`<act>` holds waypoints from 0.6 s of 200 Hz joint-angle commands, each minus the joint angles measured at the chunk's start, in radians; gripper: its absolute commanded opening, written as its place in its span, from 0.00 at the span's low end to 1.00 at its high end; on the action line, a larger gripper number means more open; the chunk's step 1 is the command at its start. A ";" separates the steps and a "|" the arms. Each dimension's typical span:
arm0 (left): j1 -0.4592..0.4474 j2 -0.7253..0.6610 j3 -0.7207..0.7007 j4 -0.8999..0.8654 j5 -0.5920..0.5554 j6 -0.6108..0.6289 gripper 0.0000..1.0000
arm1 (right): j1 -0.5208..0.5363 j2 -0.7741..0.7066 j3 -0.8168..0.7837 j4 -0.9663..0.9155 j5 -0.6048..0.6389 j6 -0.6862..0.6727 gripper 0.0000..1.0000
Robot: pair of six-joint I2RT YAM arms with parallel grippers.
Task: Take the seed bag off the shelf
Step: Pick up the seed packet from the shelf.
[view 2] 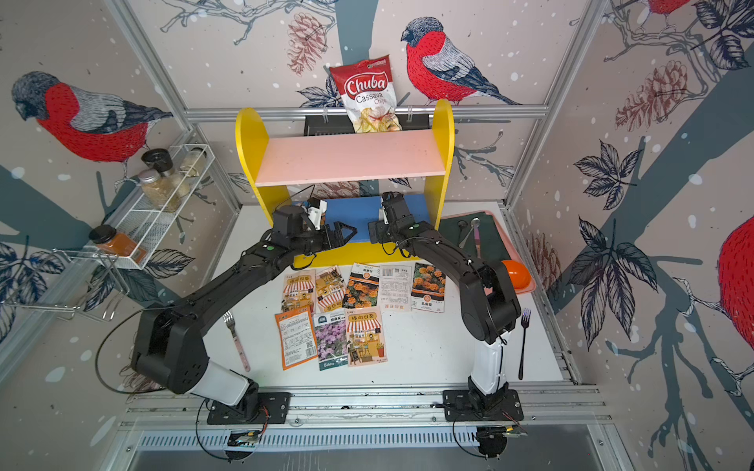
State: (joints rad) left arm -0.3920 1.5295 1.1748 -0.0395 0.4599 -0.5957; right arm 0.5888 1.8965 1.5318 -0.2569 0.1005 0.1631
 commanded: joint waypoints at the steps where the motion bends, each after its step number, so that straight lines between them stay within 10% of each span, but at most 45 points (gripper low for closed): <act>1: -0.001 0.000 0.001 0.023 -0.006 0.005 0.98 | 0.003 -0.019 -0.022 -0.019 0.038 -0.016 0.99; 120: -0.001 0.004 -0.001 0.024 -0.003 0.002 0.98 | -0.007 -0.094 -0.101 0.031 0.013 -0.062 1.00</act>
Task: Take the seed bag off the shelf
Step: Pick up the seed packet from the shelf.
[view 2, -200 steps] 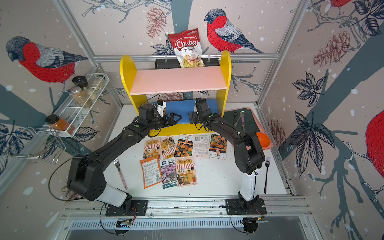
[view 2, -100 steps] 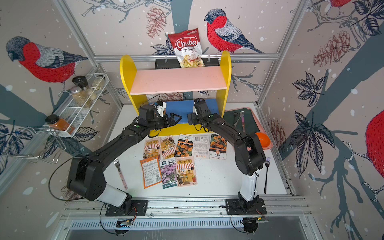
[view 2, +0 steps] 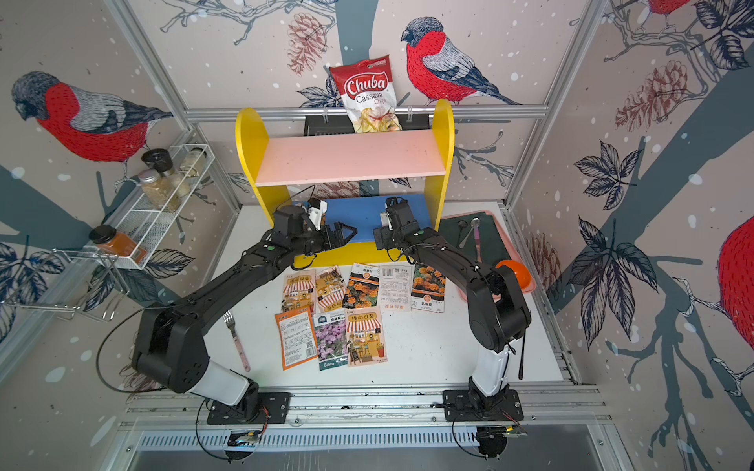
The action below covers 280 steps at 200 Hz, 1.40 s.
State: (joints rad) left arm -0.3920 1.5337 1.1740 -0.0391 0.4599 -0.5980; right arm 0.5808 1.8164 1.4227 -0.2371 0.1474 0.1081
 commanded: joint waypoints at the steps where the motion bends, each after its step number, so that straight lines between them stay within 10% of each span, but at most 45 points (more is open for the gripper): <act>1: -0.001 0.001 0.000 0.024 -0.003 0.004 0.98 | 0.002 -0.014 0.010 0.011 -0.035 -0.007 1.00; 154: -0.094 0.049 -0.034 0.119 -0.011 -0.159 0.98 | -0.097 -0.406 -0.308 0.093 -0.165 0.208 0.96; 280: -0.162 0.203 -0.071 0.406 0.004 -0.311 0.94 | -0.393 -0.568 -0.593 0.286 -0.570 0.450 0.97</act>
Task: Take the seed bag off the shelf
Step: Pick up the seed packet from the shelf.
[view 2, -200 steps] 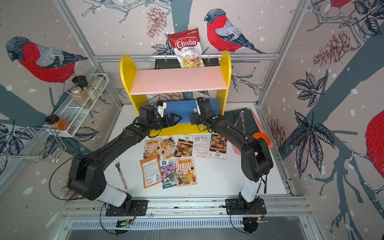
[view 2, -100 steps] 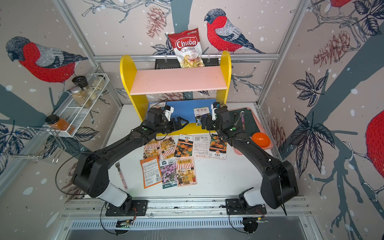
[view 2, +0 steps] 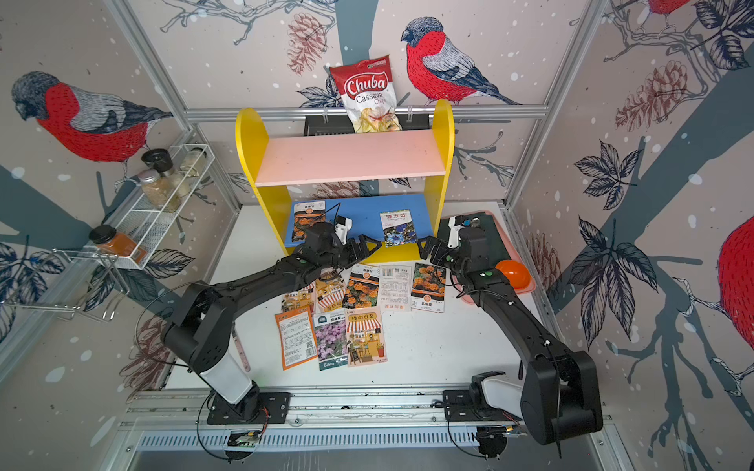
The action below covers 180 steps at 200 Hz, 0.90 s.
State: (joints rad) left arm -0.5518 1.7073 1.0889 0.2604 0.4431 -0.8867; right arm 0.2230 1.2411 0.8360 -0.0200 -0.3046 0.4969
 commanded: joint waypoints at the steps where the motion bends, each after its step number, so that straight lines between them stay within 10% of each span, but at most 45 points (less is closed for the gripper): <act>1: -0.001 0.032 0.015 0.108 0.022 -0.023 0.94 | -0.037 0.008 -0.006 0.069 -0.122 0.063 0.97; 180: -0.085 0.192 0.050 0.332 -0.144 -0.236 0.70 | -0.043 0.266 -0.122 0.636 -0.271 0.408 0.66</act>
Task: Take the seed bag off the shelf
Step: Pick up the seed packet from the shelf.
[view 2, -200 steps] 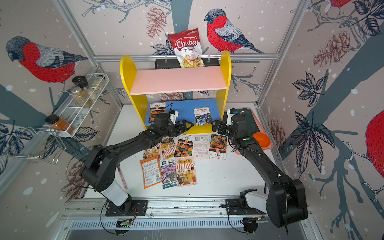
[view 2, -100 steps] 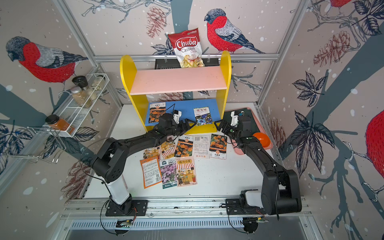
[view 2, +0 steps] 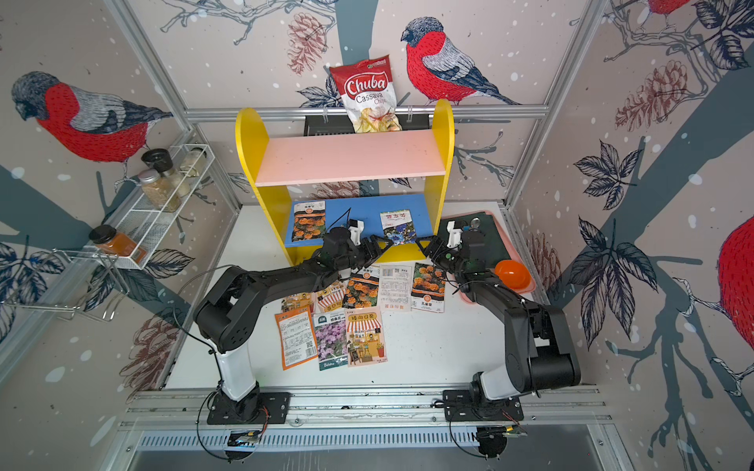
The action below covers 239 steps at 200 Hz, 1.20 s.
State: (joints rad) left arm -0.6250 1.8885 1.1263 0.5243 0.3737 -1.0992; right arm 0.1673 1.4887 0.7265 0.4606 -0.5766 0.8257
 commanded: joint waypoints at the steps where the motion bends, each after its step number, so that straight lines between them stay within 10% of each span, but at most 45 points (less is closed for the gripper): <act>1: -0.013 0.011 0.014 0.068 -0.077 -0.024 0.70 | 0.014 0.020 -0.013 0.157 0.002 0.080 0.66; 239: -0.028 0.078 0.060 0.129 -0.098 -0.072 0.31 | 0.041 0.148 0.023 0.306 0.000 0.175 0.39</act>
State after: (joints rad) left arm -0.6498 1.9652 1.1805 0.6003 0.2810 -1.1709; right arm 0.2070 1.6283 0.7433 0.7090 -0.5720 0.9939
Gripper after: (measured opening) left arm 0.328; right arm 0.398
